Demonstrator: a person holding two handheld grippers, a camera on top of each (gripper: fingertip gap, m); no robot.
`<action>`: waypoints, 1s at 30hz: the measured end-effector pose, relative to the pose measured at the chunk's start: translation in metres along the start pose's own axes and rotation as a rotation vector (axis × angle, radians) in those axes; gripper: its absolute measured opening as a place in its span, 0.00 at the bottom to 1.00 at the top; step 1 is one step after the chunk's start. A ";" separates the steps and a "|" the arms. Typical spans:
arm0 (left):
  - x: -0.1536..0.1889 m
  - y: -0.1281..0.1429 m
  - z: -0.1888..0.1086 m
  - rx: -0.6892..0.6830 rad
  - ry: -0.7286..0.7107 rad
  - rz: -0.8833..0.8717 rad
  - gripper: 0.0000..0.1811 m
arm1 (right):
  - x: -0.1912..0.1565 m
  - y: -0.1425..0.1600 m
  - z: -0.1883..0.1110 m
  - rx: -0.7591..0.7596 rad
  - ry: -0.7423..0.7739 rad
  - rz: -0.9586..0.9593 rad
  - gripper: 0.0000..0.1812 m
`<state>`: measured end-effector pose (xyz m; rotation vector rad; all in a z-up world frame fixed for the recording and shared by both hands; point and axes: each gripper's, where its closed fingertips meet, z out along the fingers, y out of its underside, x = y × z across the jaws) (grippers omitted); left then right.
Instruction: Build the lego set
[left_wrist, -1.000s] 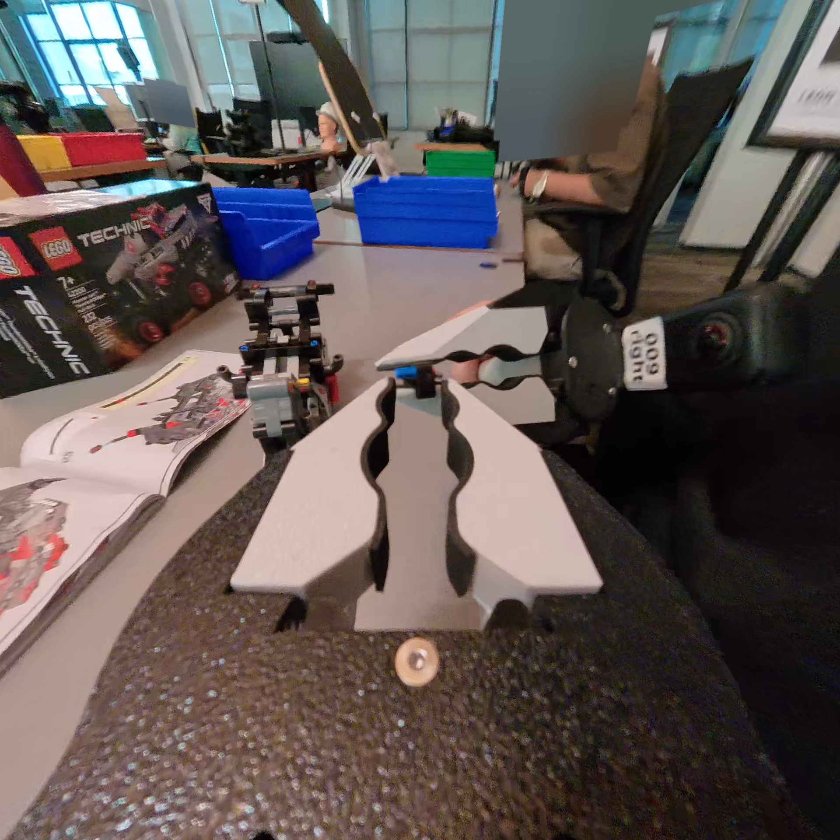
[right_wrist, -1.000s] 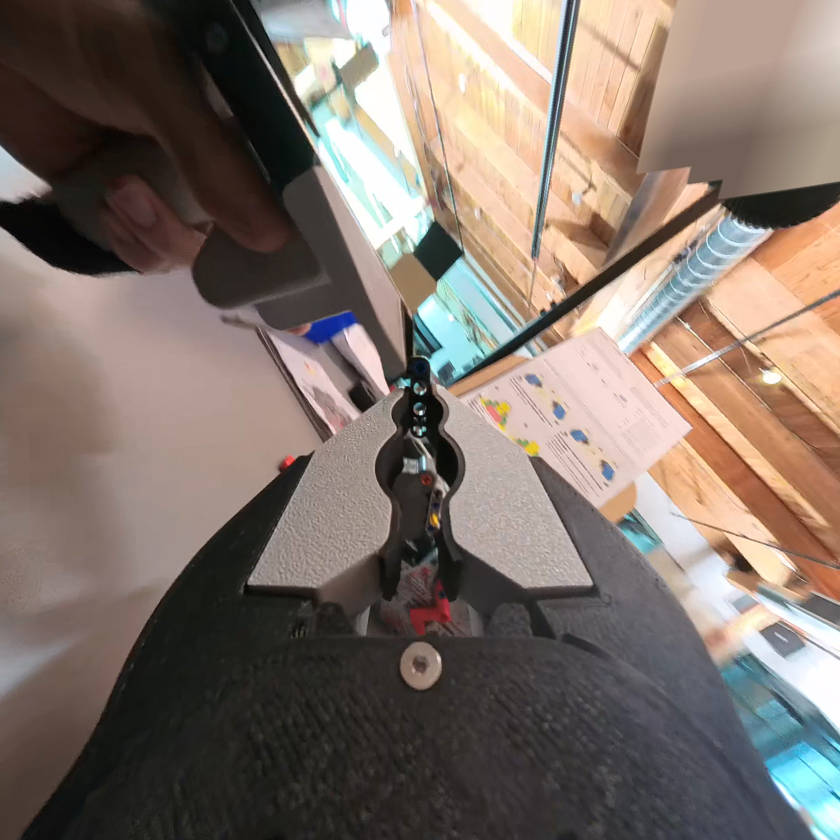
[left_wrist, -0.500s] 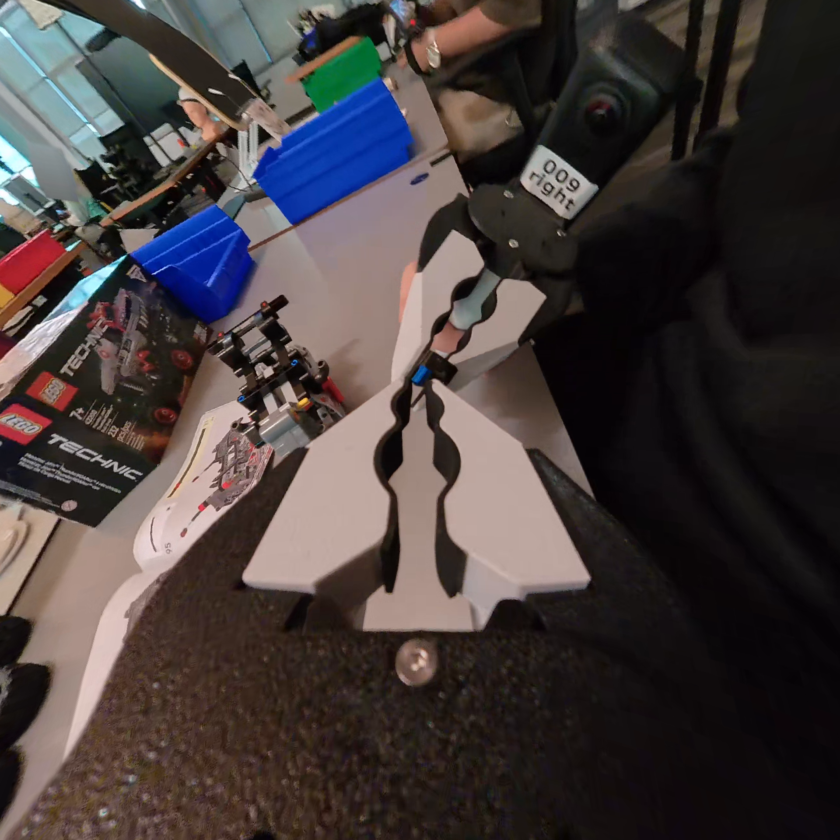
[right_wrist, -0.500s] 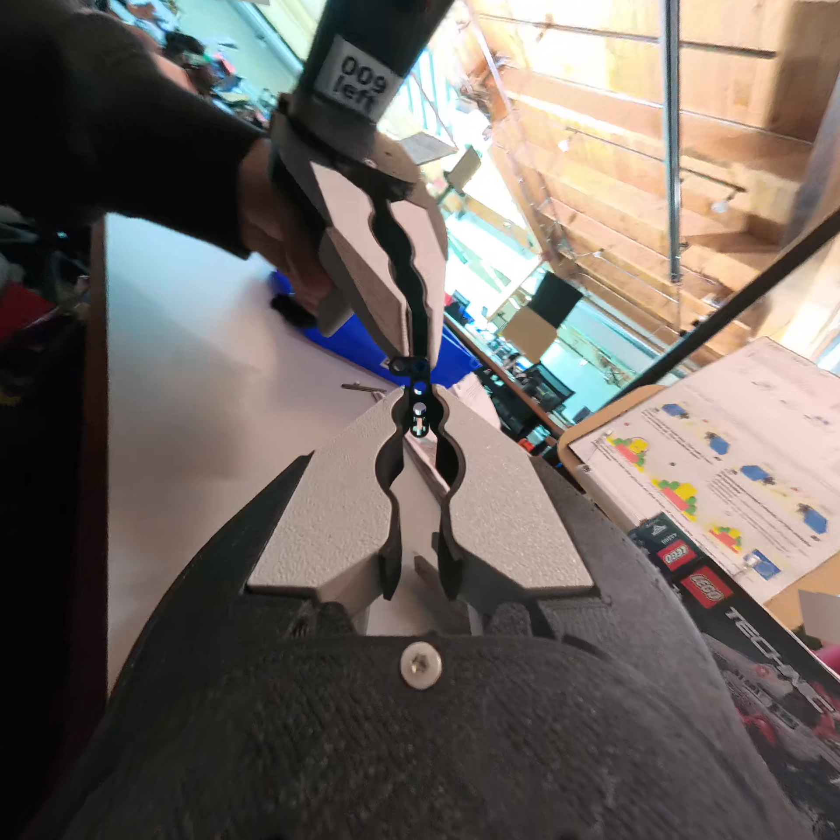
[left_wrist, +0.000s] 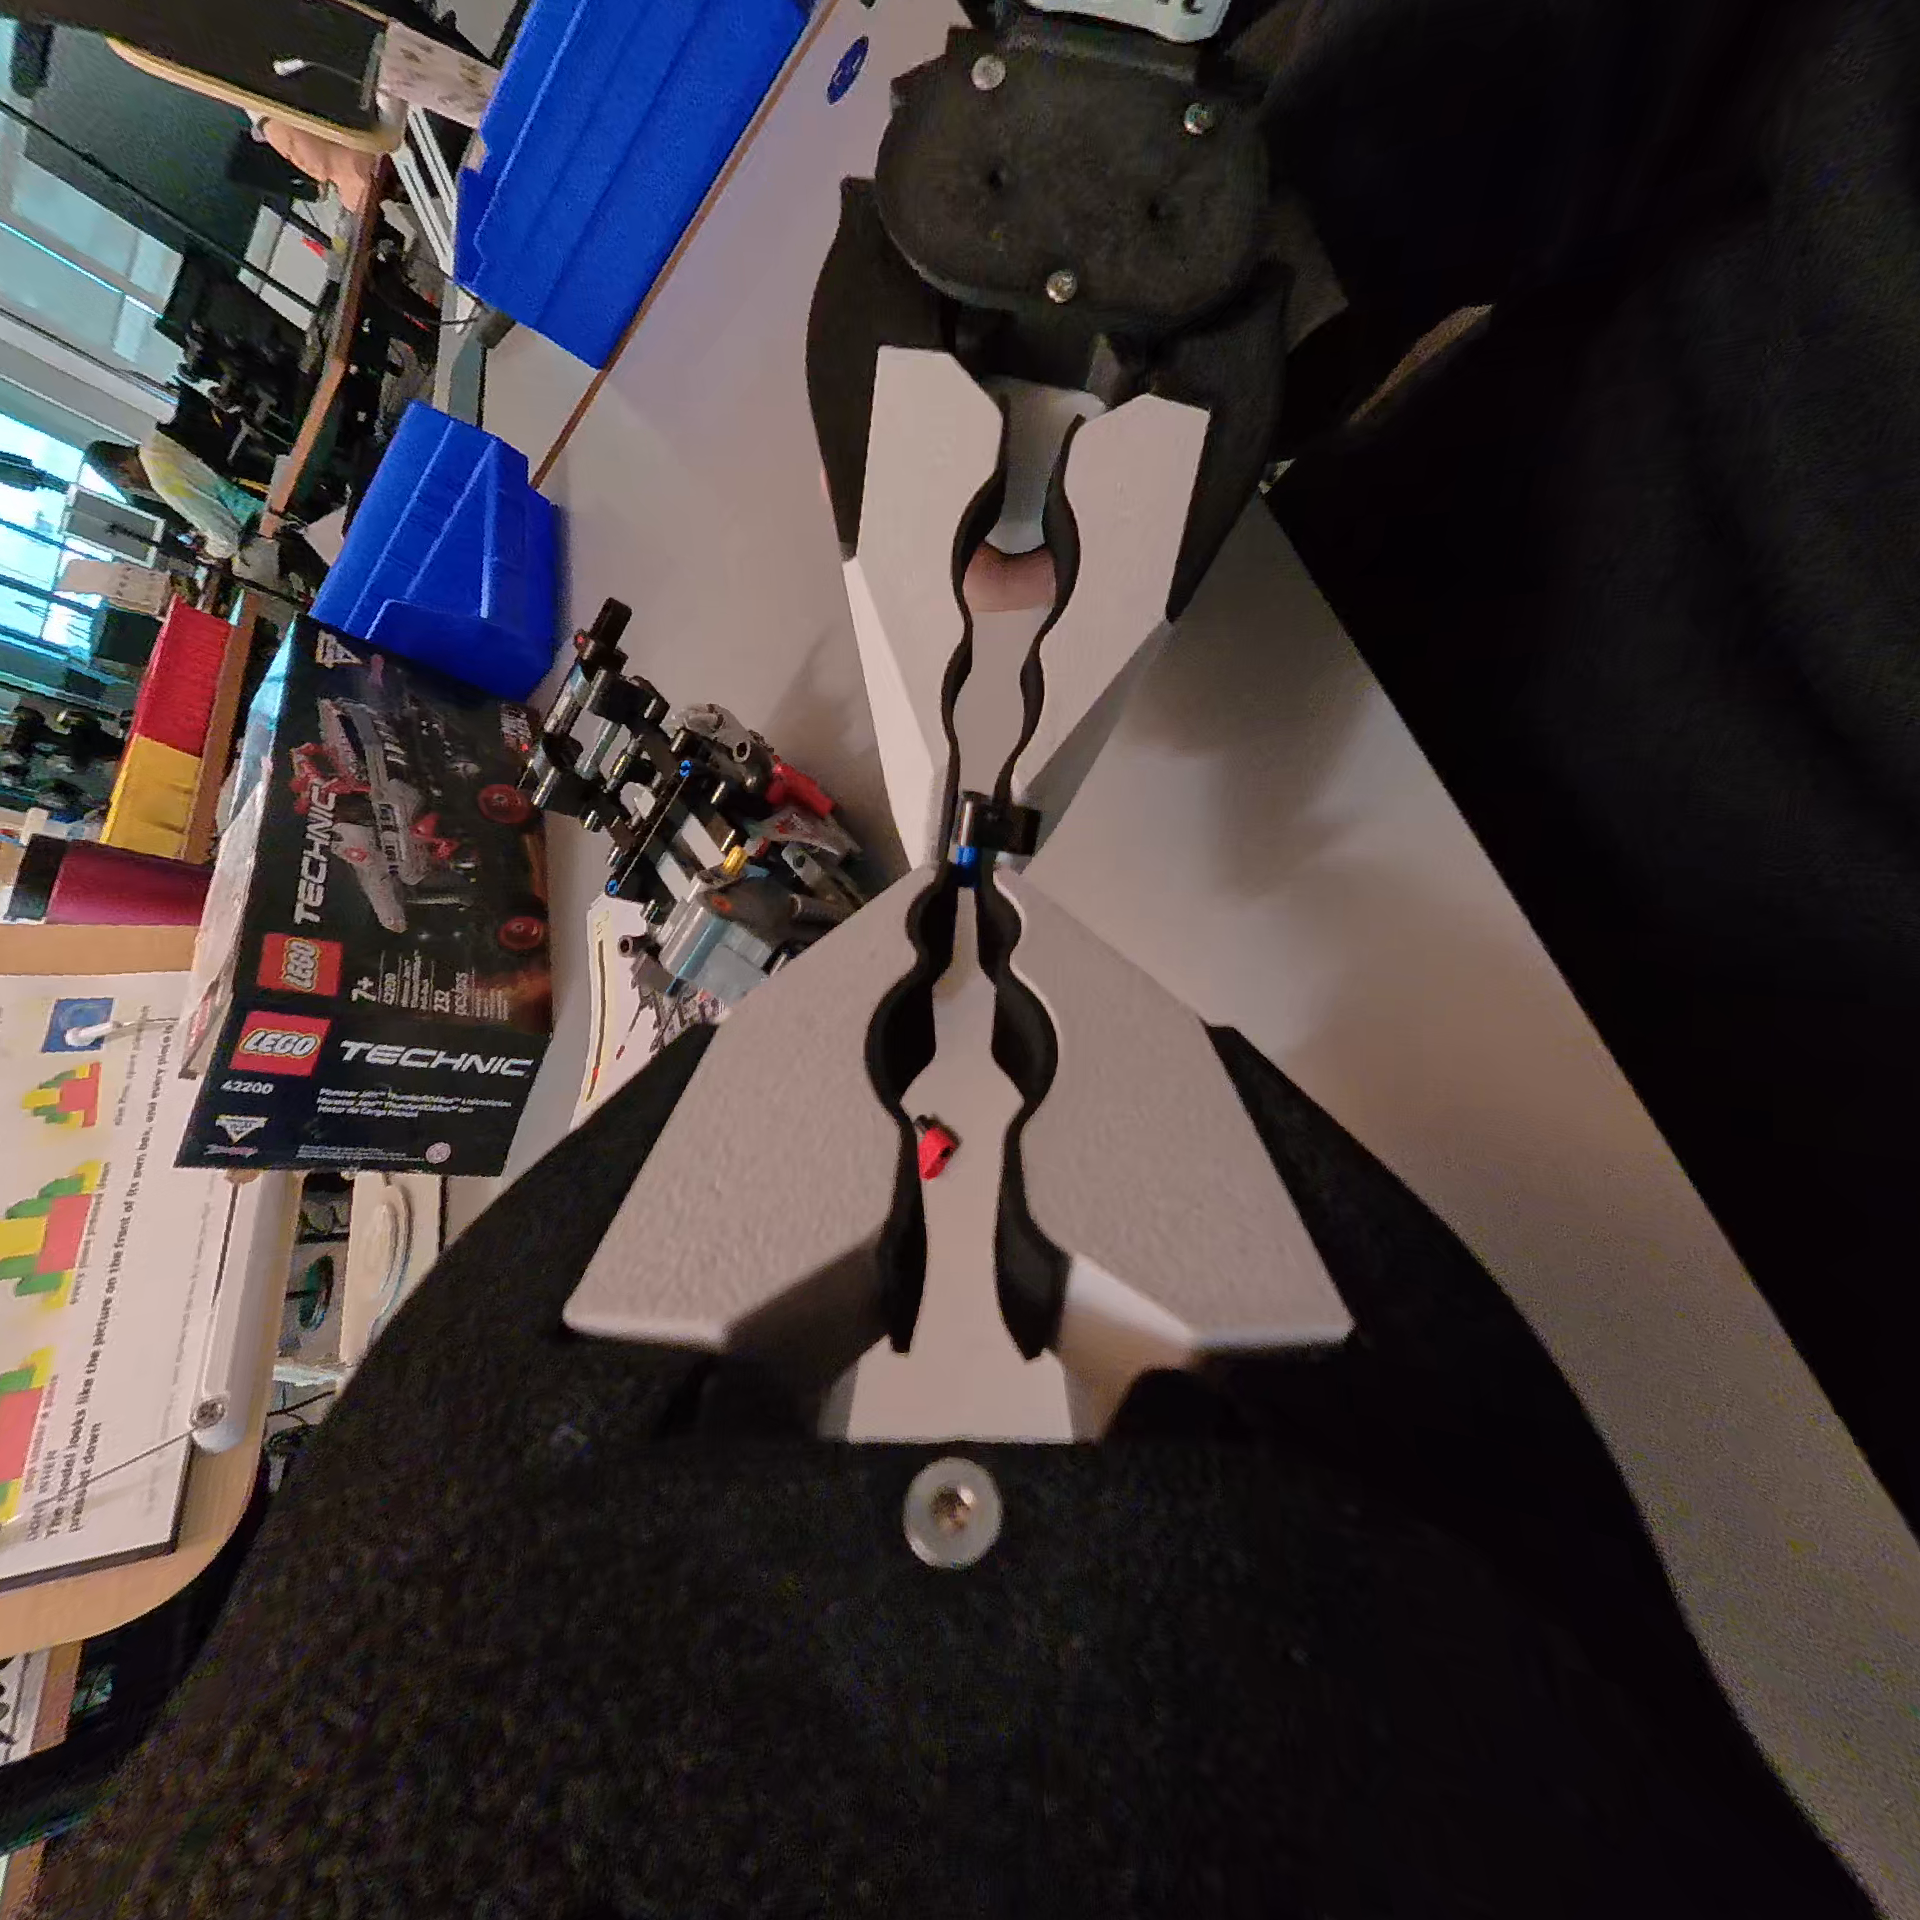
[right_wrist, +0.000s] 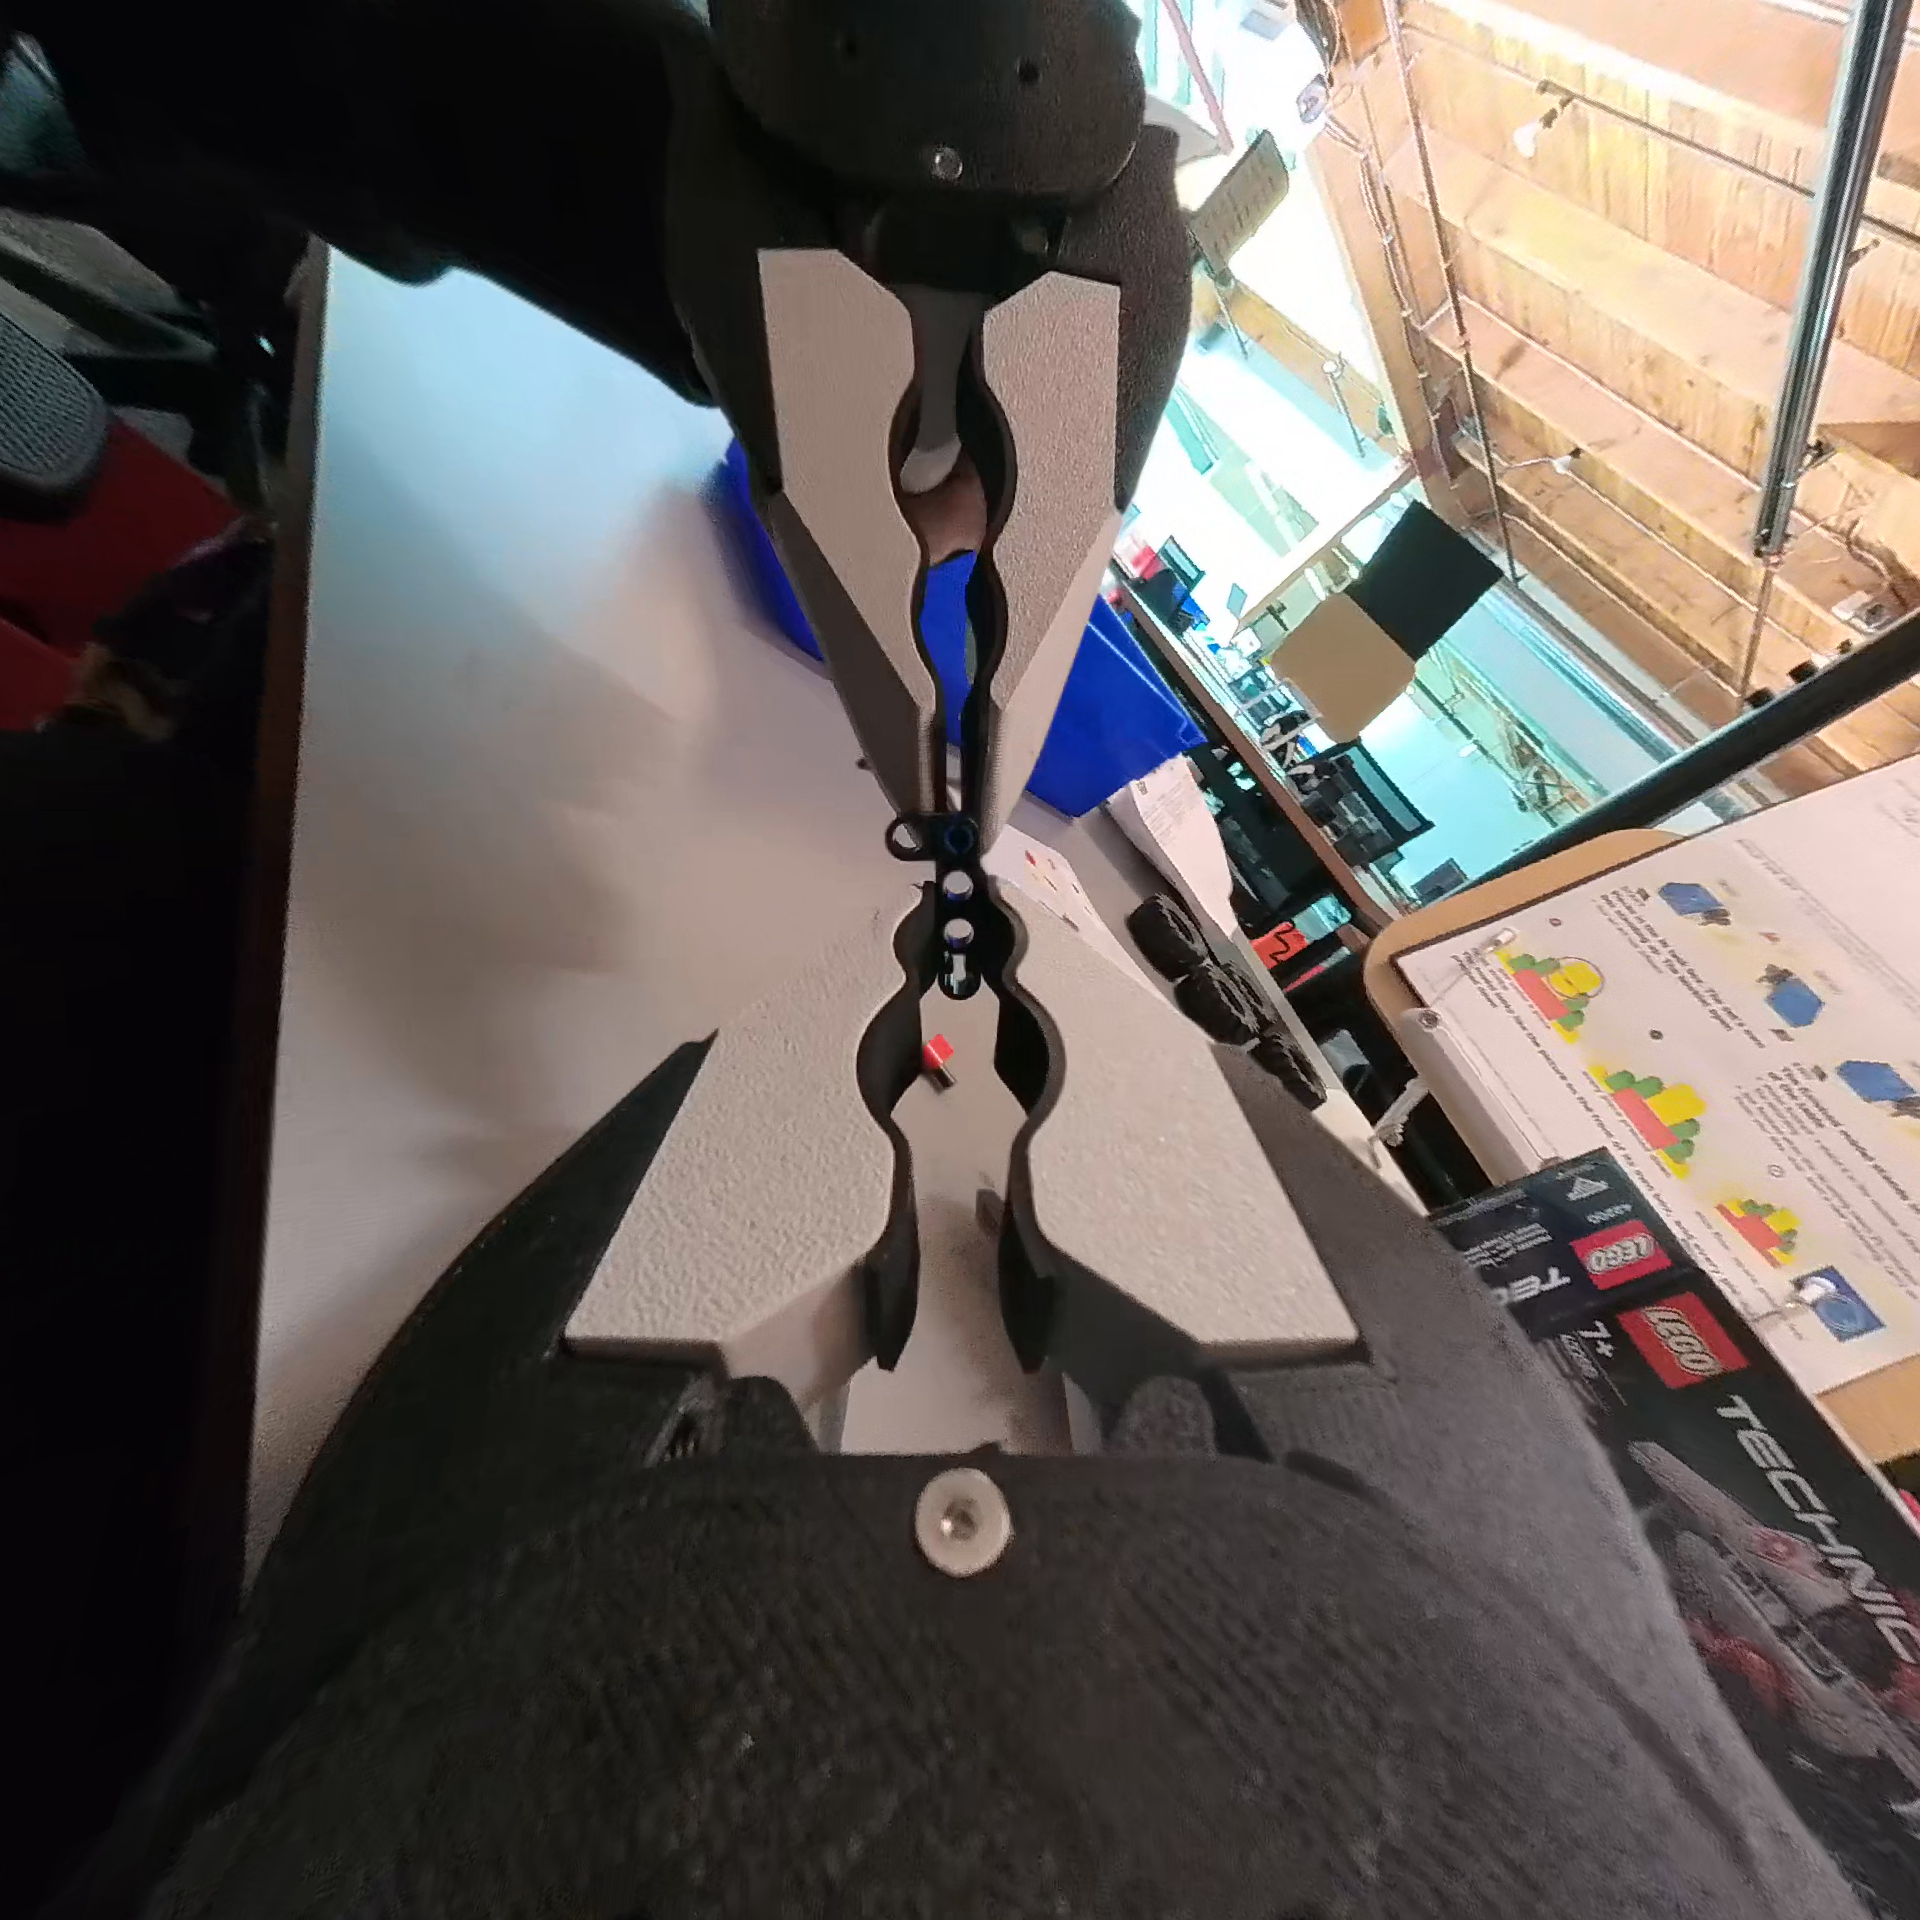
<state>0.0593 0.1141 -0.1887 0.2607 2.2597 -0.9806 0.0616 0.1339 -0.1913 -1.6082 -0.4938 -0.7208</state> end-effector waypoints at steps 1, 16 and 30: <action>0.001 0.003 0.001 -0.002 -0.004 -0.003 0.01 | -0.001 0.002 0.001 -0.017 0.000 -0.014 0.03; 0.016 0.021 0.002 0.085 0.008 -0.155 0.00 | -0.017 0.009 0.008 -0.079 -0.085 -0.067 0.03; 0.016 0.033 0.007 -0.043 0.016 -0.241 0.00 | -0.018 0.026 0.014 -0.196 -0.078 -0.122 0.07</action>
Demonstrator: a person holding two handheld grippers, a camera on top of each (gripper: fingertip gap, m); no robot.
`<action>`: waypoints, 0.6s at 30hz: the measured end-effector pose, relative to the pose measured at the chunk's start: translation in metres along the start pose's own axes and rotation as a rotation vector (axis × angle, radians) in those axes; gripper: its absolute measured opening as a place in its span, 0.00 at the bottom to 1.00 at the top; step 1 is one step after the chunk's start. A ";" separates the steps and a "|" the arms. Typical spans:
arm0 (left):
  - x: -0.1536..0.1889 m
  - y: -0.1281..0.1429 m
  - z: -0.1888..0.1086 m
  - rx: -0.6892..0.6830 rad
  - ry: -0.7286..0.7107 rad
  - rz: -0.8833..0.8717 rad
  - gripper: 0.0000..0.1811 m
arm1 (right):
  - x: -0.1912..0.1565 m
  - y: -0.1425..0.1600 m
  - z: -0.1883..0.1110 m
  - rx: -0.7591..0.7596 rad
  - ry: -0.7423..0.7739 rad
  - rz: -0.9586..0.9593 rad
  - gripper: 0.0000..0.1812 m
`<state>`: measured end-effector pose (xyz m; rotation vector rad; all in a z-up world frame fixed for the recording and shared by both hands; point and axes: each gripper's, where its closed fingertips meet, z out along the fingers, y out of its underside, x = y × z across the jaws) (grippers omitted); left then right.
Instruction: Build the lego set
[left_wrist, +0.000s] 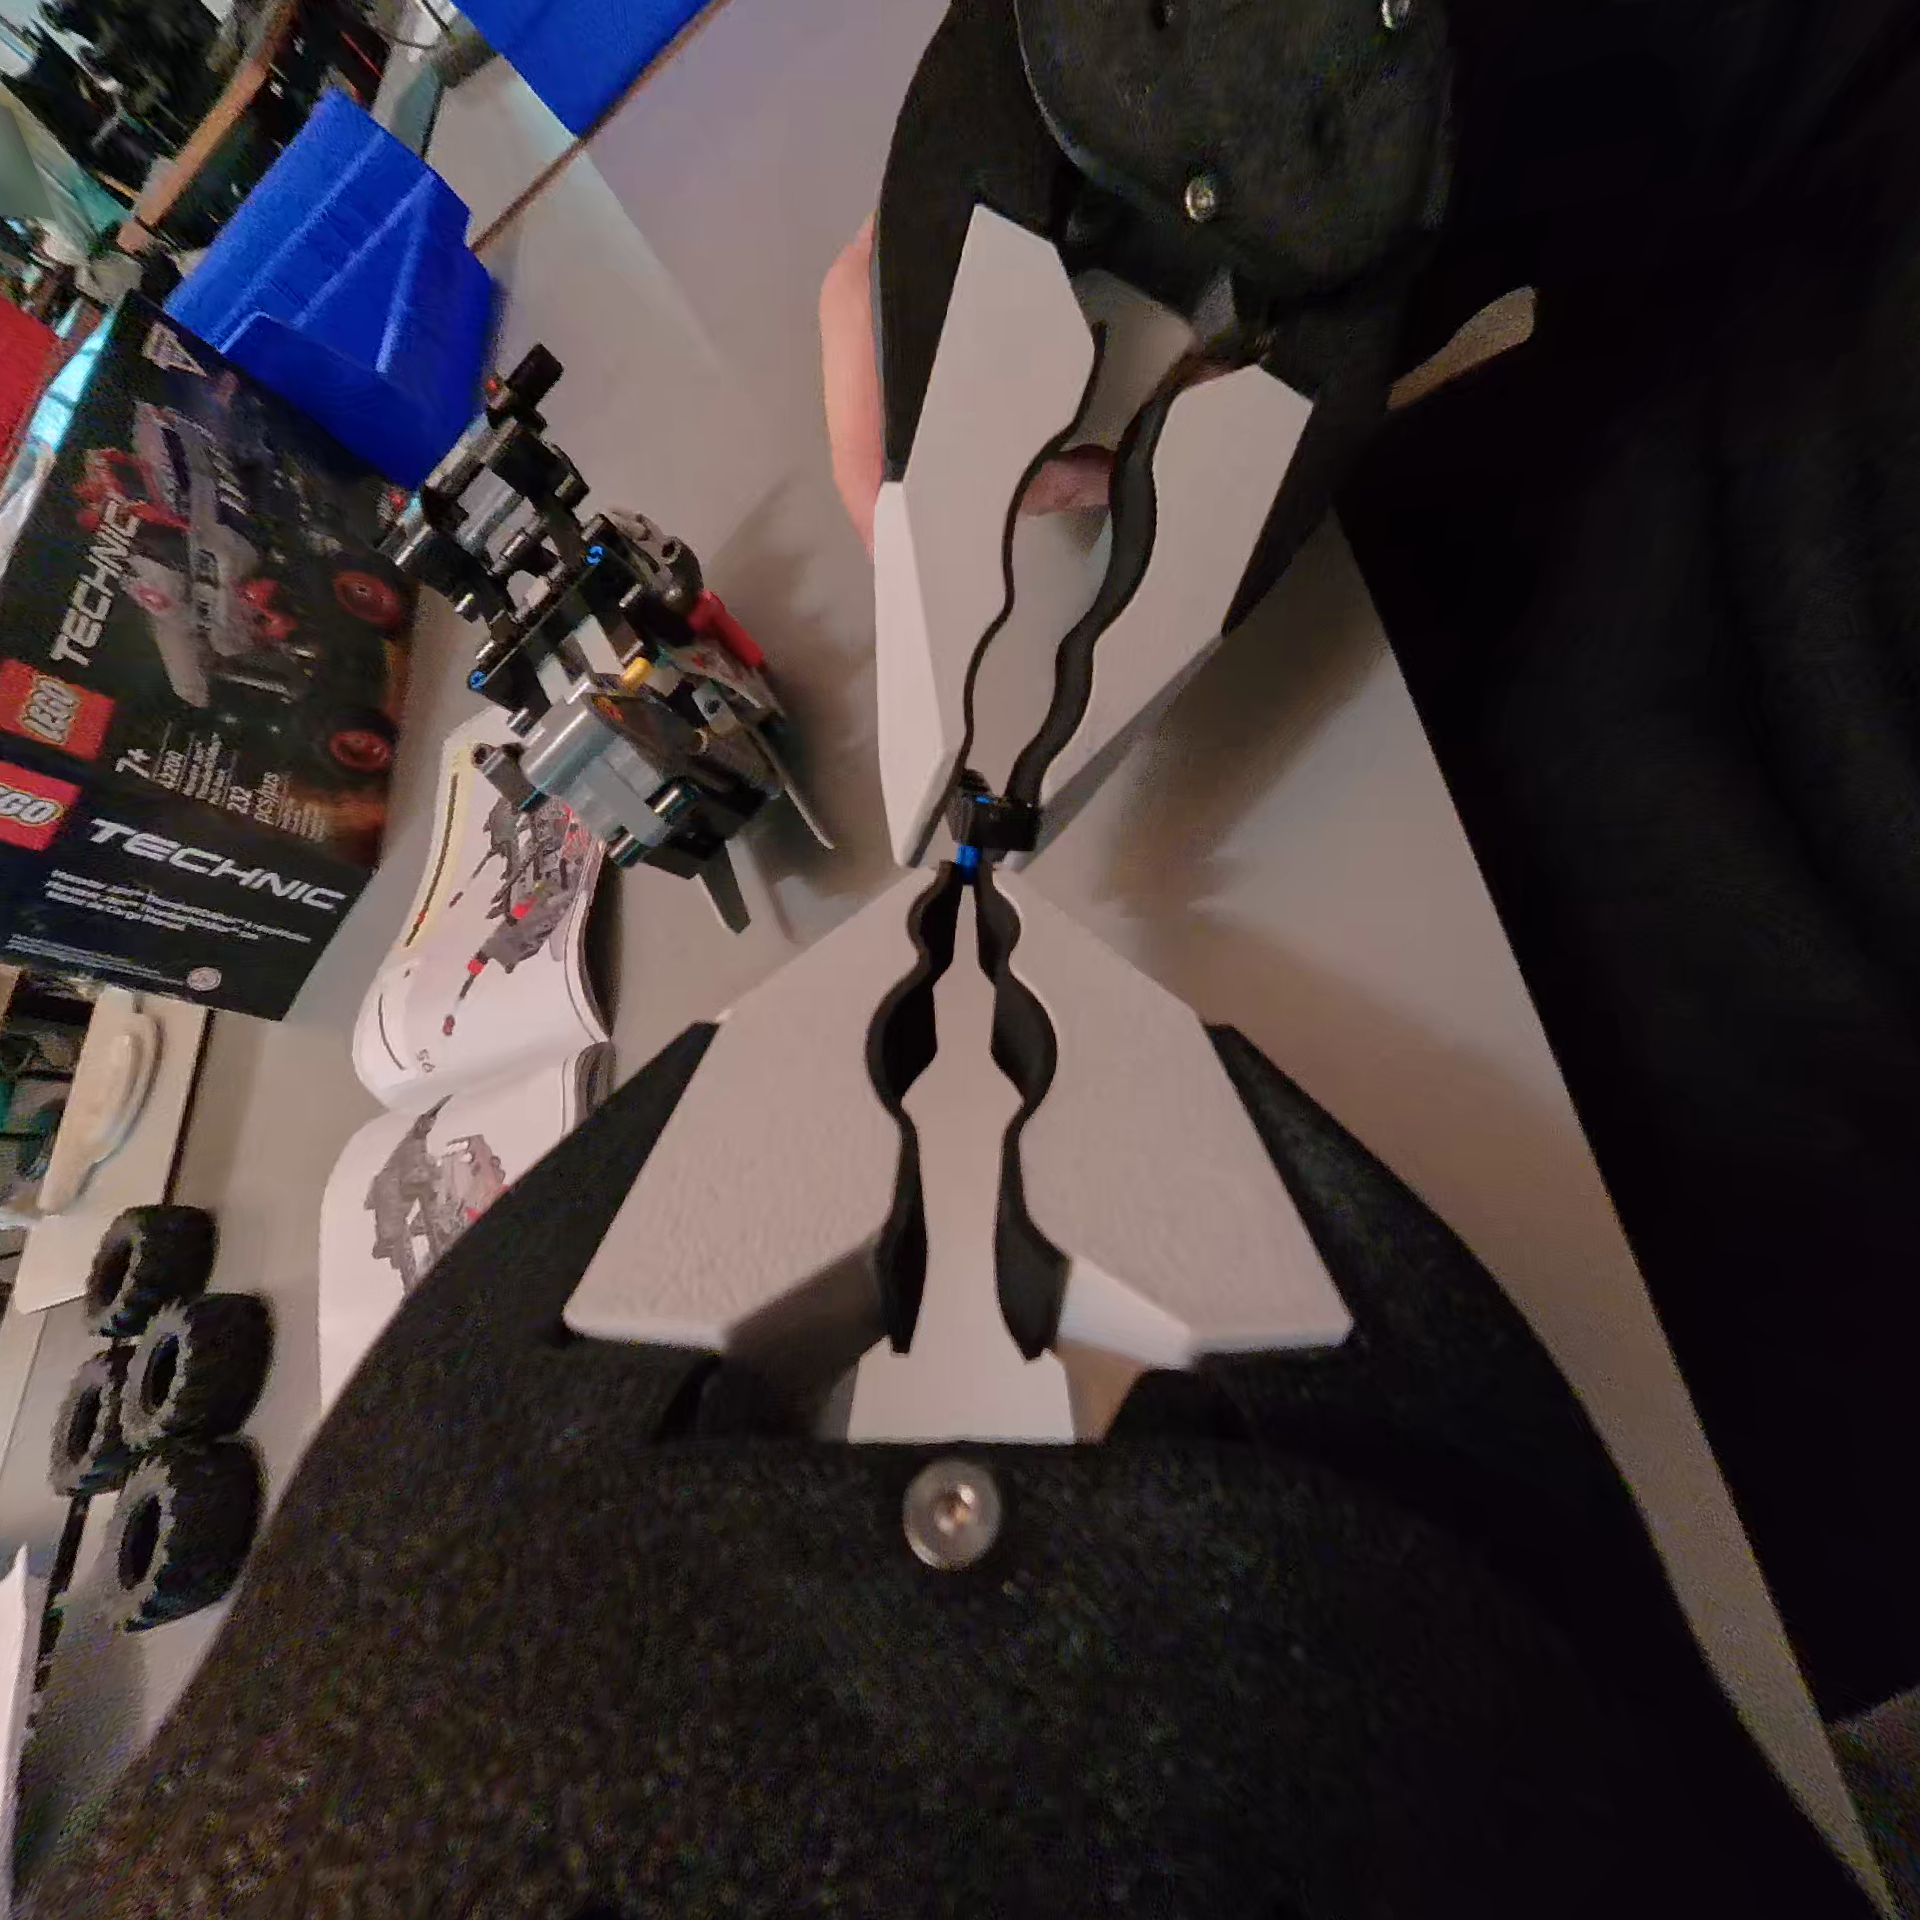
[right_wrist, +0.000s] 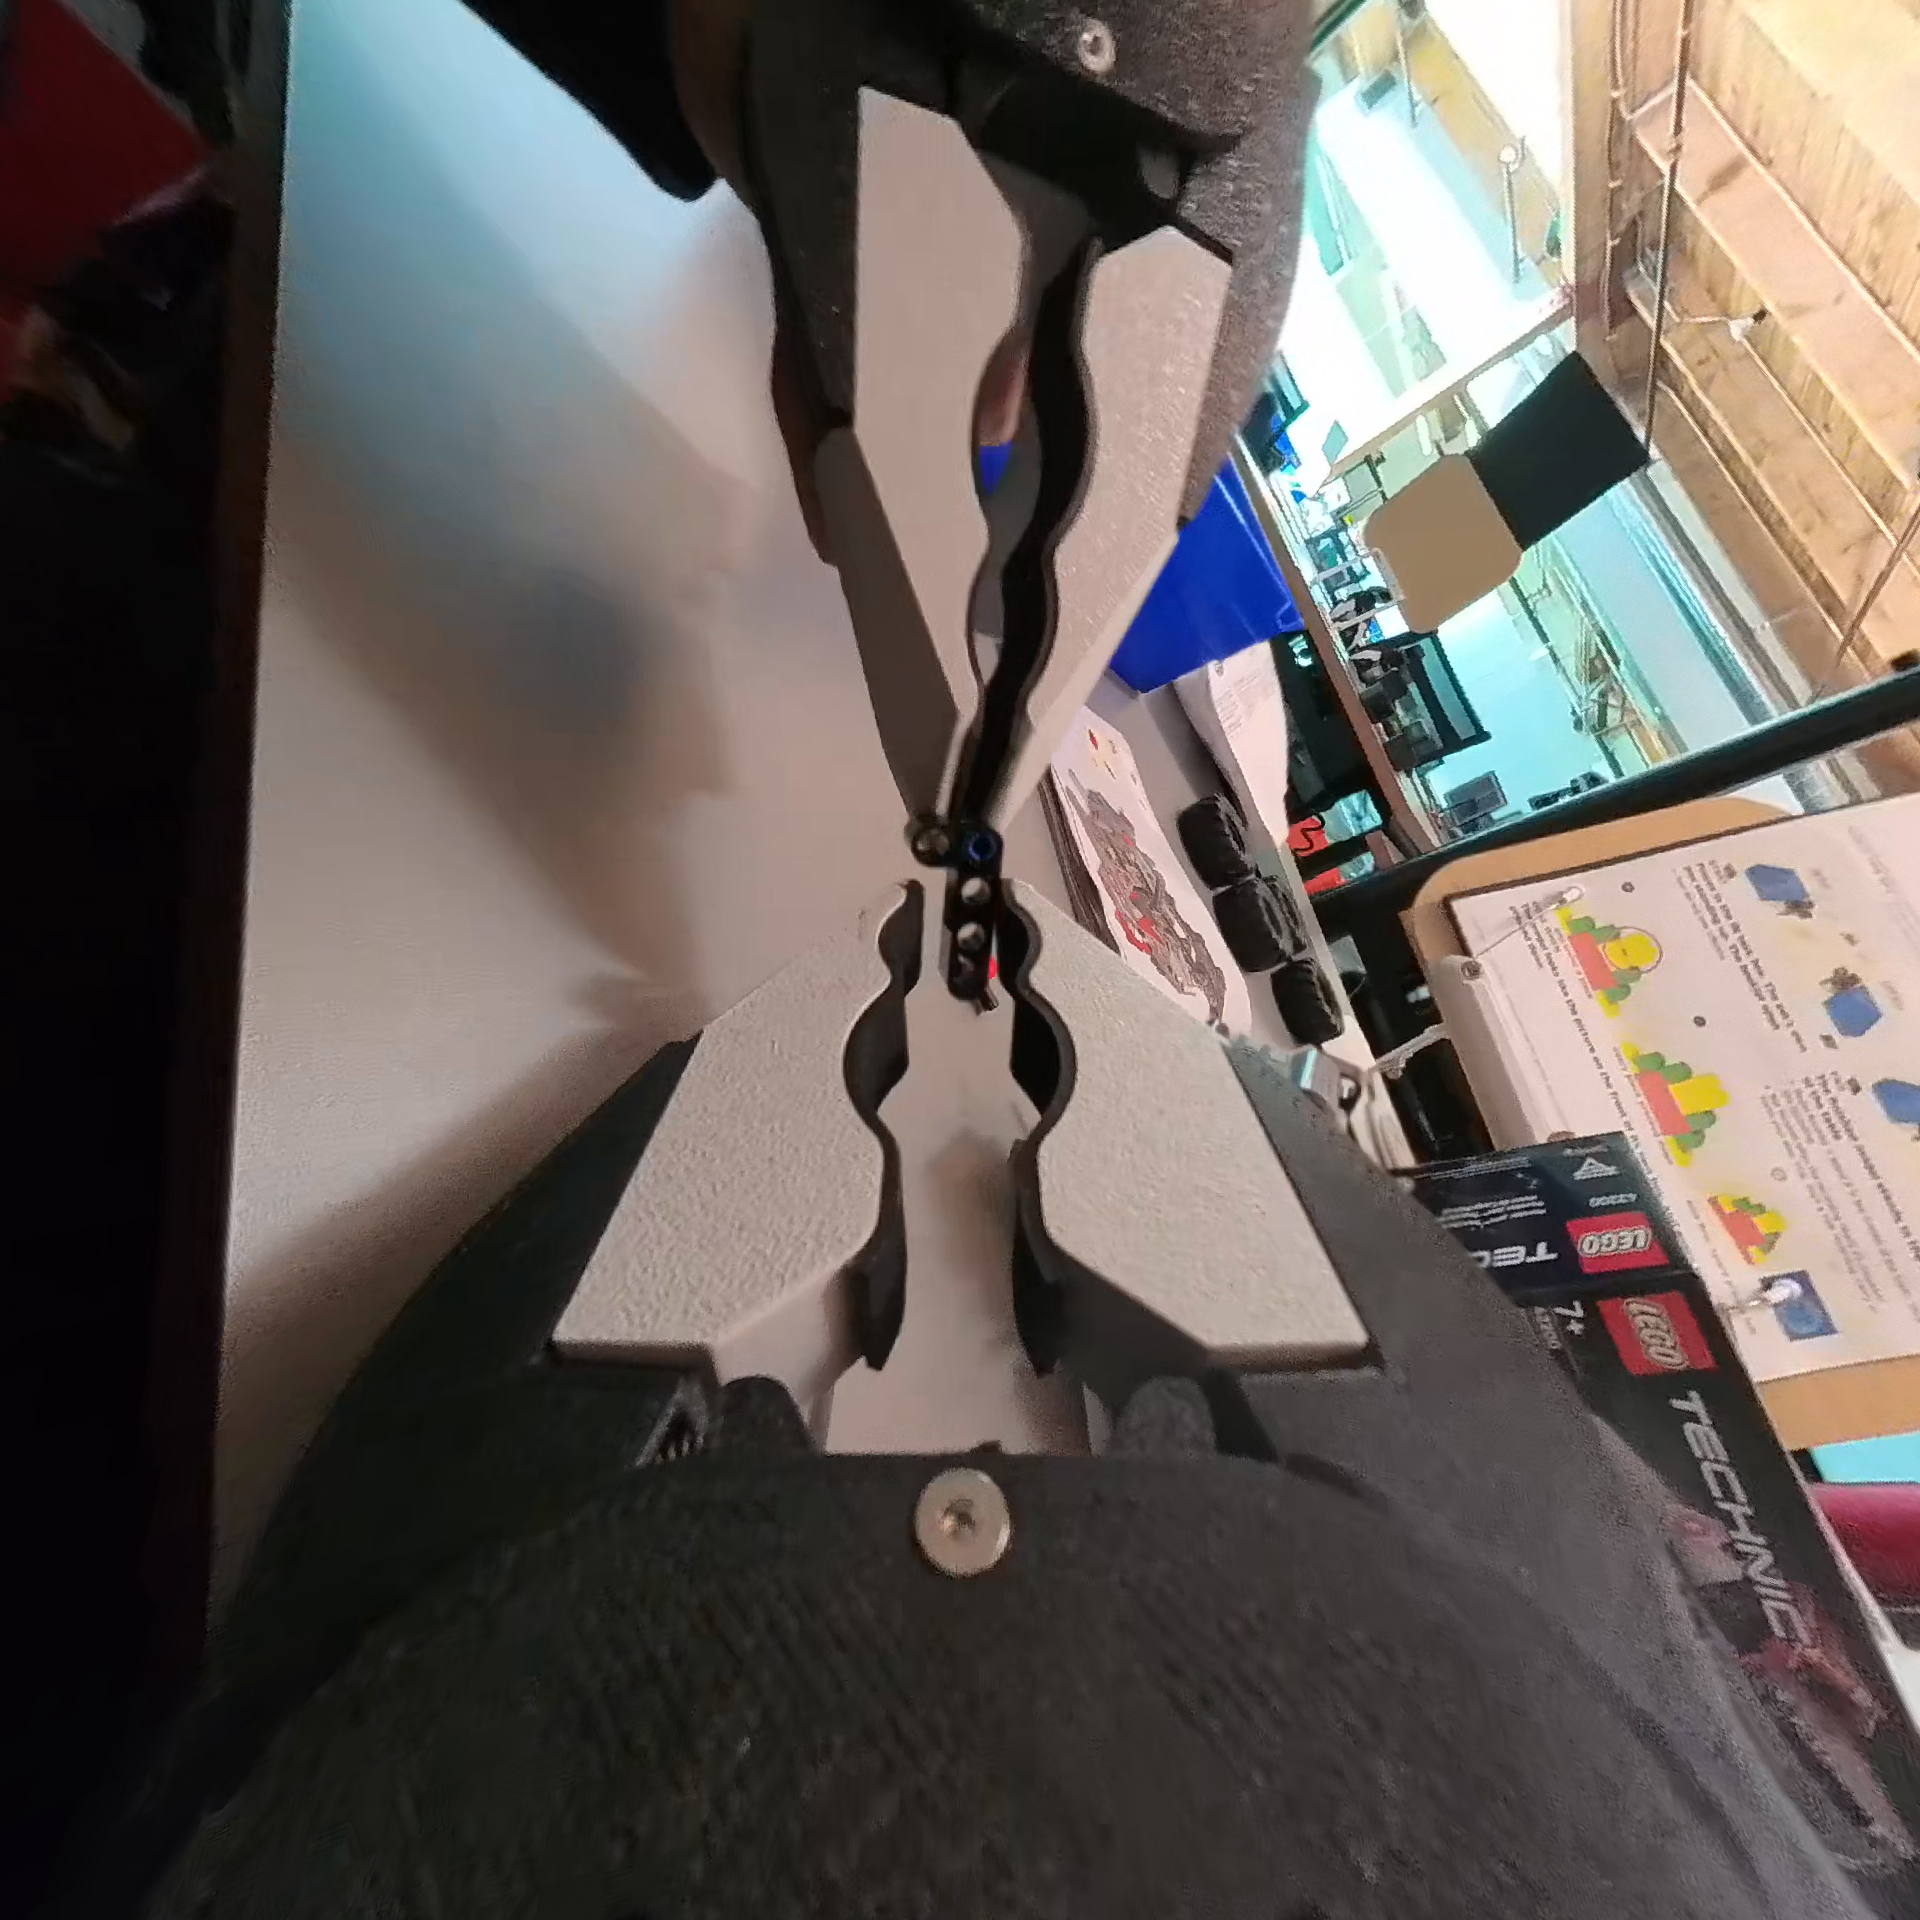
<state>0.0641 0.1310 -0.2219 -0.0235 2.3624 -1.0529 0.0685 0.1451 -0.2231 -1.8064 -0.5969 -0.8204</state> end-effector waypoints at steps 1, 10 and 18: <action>0.001 0.002 0.001 -0.011 0.004 0.006 0.00 | 0.001 -0.002 0.000 0.000 0.010 -0.007 0.04; 0.003 -0.003 -0.003 0.019 -0.029 0.063 0.01 | -0.004 -0.006 -0.001 0.047 -0.051 0.119 0.03; 0.005 0.006 0.000 -0.106 -0.054 0.234 0.01 | -0.010 -0.002 0.000 0.016 -0.094 0.090 0.03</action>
